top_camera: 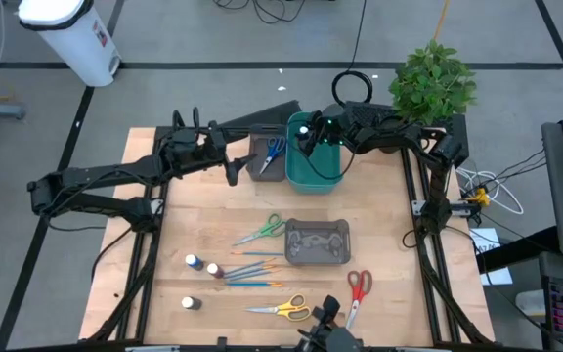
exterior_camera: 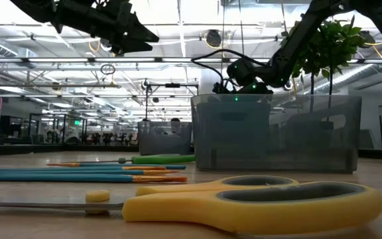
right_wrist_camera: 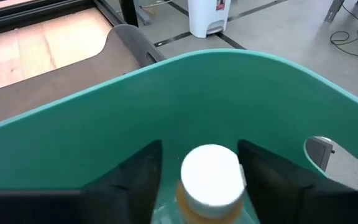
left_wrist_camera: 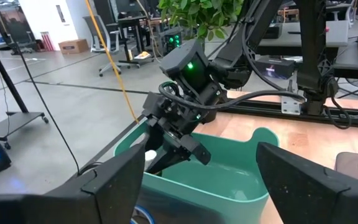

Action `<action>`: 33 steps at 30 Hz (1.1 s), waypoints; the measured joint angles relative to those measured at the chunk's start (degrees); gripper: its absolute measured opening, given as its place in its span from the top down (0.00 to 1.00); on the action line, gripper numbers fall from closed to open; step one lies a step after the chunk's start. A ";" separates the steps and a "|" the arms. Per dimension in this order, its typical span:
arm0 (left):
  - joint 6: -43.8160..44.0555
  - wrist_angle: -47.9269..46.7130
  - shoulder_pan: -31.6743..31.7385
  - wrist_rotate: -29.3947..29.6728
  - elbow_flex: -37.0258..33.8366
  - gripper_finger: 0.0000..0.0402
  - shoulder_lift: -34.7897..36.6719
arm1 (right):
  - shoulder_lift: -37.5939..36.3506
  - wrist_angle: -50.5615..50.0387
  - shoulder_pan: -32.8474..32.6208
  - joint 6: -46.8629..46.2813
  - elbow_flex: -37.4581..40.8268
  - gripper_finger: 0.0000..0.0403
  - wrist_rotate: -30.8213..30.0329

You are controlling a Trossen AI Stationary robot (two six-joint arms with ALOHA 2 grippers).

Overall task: Pick & Place Paint Supplies
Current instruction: Put the yellow paint bottle into the green bin, then put the pink paint bottle into the green bin

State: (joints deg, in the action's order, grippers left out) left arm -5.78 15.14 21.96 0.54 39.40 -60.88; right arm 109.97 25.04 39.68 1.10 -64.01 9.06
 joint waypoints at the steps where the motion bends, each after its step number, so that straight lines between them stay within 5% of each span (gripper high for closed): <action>1: 0.00 0.00 0.00 0.00 0.00 0.23 0.00 | 0.00 0.00 0.00 0.00 0.00 0.42 0.02; 6: 0.00 -0.02 0.00 0.01 0.00 0.23 0.00 | -2.52 -0.78 -0.20 1.34 0.00 0.34 -0.02; 12: 2.04 -5.09 -0.17 -0.48 0.00 0.20 0.00 | -12.46 -7.42 -2.16 5.90 0.00 0.35 -0.24; 21: 3.13 -34.18 -4.97 -17.99 4.02 0.22 6.98 | -30.85 -22.51 -11.73 6.08 1.86 0.40 0.04; 28: 4.90 -46.84 -11.73 -21.51 4.08 0.25 9.22 | -40.29 -18.58 -19.89 6.05 9.23 0.40 0.01; 33: 14.77 -50.26 -17.63 -20.34 4.11 0.23 7.35 | -43.52 -6.54 -23.76 6.29 17.01 0.40 0.02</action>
State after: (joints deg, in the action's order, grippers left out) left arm 8.99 -35.12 4.32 -19.81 43.51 -53.53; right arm 66.45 18.49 15.92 7.40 -47.00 9.08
